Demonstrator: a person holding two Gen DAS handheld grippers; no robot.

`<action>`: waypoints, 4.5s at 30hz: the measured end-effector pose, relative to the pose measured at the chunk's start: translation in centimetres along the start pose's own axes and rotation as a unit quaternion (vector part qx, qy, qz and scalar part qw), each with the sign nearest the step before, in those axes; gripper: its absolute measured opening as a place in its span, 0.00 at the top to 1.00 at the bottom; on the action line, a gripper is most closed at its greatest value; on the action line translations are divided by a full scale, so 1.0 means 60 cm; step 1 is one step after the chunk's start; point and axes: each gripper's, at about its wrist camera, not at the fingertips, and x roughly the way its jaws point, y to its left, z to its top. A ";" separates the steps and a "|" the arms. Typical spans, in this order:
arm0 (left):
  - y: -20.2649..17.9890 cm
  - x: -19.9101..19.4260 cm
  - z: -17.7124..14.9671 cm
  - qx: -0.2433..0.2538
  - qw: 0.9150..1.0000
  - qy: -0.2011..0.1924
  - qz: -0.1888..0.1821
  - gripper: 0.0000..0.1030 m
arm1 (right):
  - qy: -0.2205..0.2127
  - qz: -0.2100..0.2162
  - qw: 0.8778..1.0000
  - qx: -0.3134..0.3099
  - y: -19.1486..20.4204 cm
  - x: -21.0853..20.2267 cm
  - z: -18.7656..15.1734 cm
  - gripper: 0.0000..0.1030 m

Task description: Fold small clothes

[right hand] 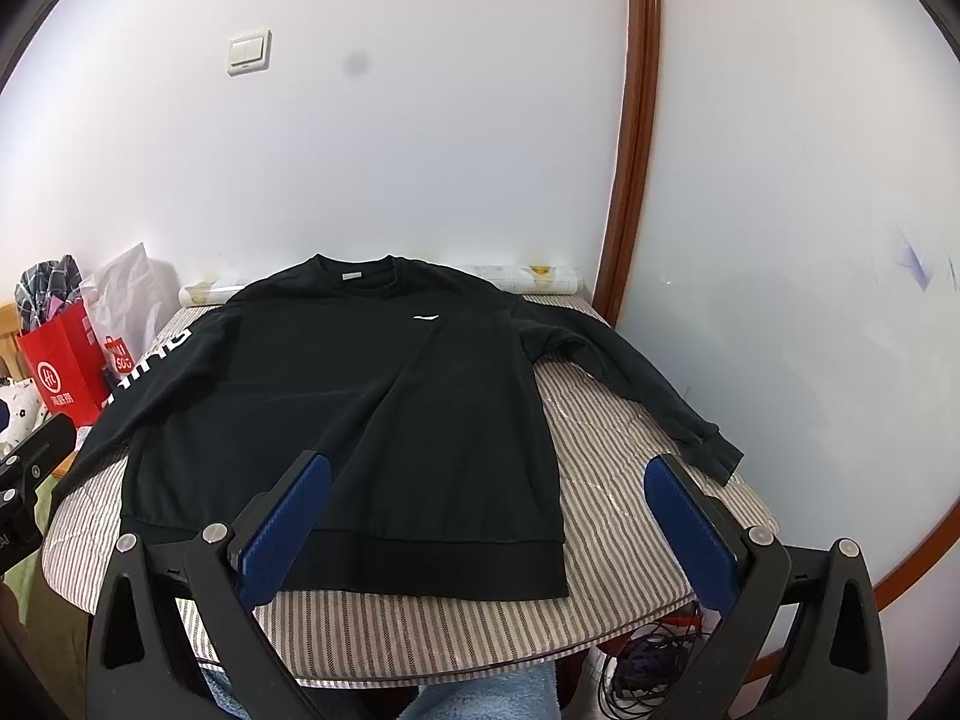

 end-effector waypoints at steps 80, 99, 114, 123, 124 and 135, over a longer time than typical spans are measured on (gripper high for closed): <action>0.237 0.330 -0.053 -0.185 0.972 0.143 -0.026 0.09 | 0.028 0.039 0.998 -0.030 0.092 0.224 0.064 0.04; 0.368 0.431 -0.125 -0.374 0.917 0.122 -0.061 0.21 | 0.086 0.065 0.989 -0.099 0.165 0.342 -0.007 0.04; 0.346 0.416 -0.003 -0.275 0.958 0.080 0.031 0.91 | 0.094 0.033 0.991 -0.091 0.054 0.367 -0.036 0.04; 0.197 0.424 0.141 -0.157 0.987 0.036 -0.001 0.93 | 0.074 0.025 0.994 -0.074 -0.007 0.370 -0.030 0.04; 0.176 0.433 0.150 -0.146 0.989 0.038 -0.011 0.93 | 0.071 0.022 0.994 -0.075 -0.014 0.369 -0.028 0.04; -0.077 0.553 0.142 0.001 0.992 0.096 -0.085 0.93 | 0.061 -0.030 0.995 -0.079 -0.101 0.357 -0.039 0.04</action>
